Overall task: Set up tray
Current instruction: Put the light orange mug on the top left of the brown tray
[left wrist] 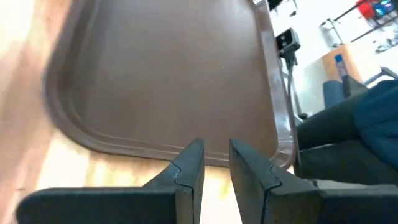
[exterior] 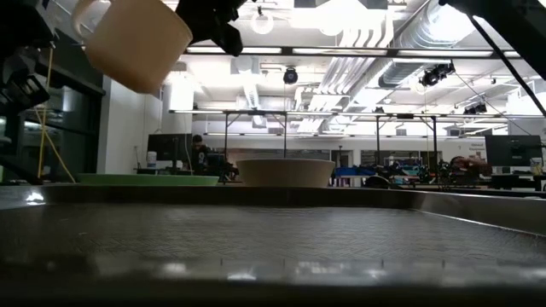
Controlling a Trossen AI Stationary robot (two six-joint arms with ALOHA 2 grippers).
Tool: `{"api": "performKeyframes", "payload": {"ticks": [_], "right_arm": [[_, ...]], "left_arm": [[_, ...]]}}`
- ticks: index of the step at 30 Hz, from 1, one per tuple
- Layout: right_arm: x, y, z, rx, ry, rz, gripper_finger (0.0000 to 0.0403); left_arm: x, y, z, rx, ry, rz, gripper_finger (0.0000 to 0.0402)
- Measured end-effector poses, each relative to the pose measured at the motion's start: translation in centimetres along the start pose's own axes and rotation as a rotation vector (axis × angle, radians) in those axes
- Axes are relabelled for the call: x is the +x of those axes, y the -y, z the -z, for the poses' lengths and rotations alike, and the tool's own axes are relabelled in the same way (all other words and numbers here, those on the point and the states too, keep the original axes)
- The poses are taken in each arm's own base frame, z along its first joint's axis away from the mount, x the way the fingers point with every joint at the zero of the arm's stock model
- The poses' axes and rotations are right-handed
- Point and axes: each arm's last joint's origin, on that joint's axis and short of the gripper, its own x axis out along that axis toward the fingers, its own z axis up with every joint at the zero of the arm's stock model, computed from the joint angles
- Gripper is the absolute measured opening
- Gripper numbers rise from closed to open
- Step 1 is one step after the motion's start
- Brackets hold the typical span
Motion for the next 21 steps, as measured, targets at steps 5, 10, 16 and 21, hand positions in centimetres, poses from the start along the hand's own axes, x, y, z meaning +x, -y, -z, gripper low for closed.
{"api": "performKeyframes", "payload": {"ticks": [5, 10, 16, 21], "right_arm": [[0.0, 0.1, -0.1, 0.001, 0.011, 0.023, 0.0], [1.0, 0.3, 0.4, 0.0, -0.014, 0.025, 0.0], [2.8, 0.6, 1.3, 0.007, -0.061, -0.008, 0.0], [4.0, 0.7, 1.8, 0.01, -0.081, -0.029, 0.0]], "left_arm": [[-0.4, 0.2, -0.3, 0.001, 0.016, -0.002, 0.0104], [-0.4, 0.1, -0.3, 0.0, 0.022, -0.007, 0.0104], [-0.4, 0.1, -0.3, 0.0, 0.028, -0.012, 0.0104], [-0.3, 0.1, -0.3, 0.0, 0.028, -0.016, 0.0104]]}}
